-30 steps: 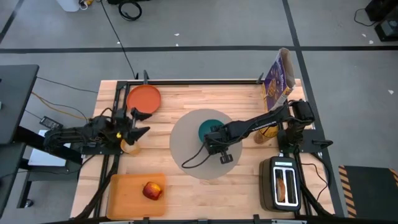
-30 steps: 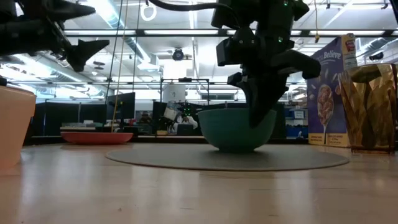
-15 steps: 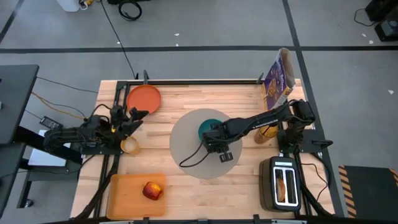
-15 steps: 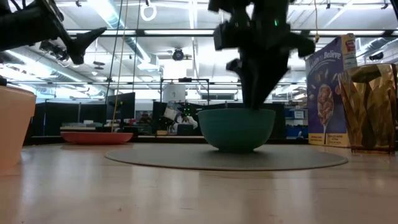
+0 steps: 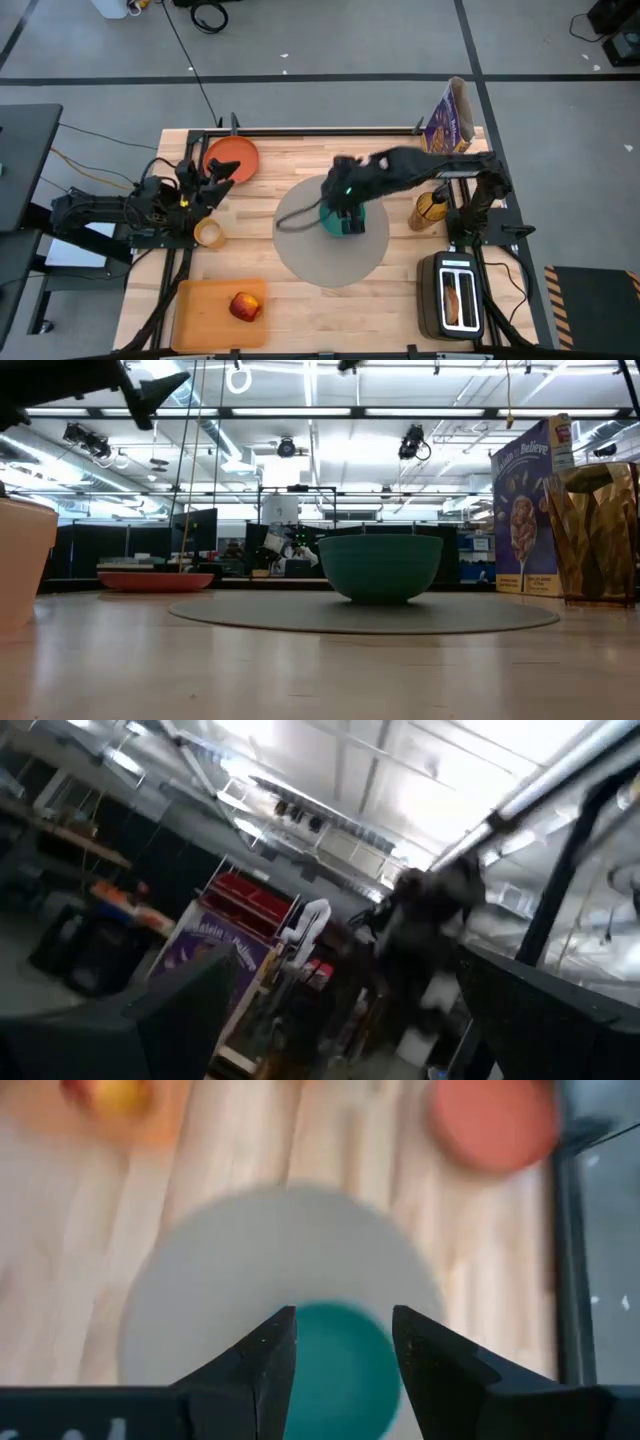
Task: Arrange a breakfast setting
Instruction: Put the orange plate on the placemat to the bottom of the blue bowl
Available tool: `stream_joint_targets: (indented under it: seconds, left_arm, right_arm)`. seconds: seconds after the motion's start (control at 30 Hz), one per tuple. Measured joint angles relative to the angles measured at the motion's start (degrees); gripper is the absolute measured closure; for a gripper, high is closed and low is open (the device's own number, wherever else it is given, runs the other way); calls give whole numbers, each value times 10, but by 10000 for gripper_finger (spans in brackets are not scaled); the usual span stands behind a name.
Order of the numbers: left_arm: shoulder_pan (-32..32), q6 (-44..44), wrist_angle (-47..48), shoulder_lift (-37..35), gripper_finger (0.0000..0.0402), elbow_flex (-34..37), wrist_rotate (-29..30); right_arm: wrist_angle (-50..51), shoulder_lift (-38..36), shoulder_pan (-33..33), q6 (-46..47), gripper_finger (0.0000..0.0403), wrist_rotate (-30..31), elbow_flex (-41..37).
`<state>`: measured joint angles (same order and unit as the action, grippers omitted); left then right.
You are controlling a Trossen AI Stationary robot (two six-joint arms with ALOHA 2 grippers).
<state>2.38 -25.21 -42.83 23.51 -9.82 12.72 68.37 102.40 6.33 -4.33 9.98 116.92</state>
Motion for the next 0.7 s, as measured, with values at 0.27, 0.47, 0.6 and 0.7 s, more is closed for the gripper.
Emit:
stream_joint_targets:
  seconds: [0.27, 0.47, 0.6, 0.7]
  left_arm:
    - [1, 17, 175, 105, 21, -103, 89]
    - [43, -47, 604, 223, 21, -284, 184]
    - [97, -119, 769, 308, 23, -340, 177]
    - [133, -121, 790, 364, 34, -343, 155]
  right_arm:
    - [-35, -77, -27, -22, 229, 73, -16]
    - [-68, -98, -56, -58, 229, 73, -18]
    - [-68, -101, -67, -62, 230, 64, -18]
    - [-67, -99, -72, -64, 230, 50, -18]
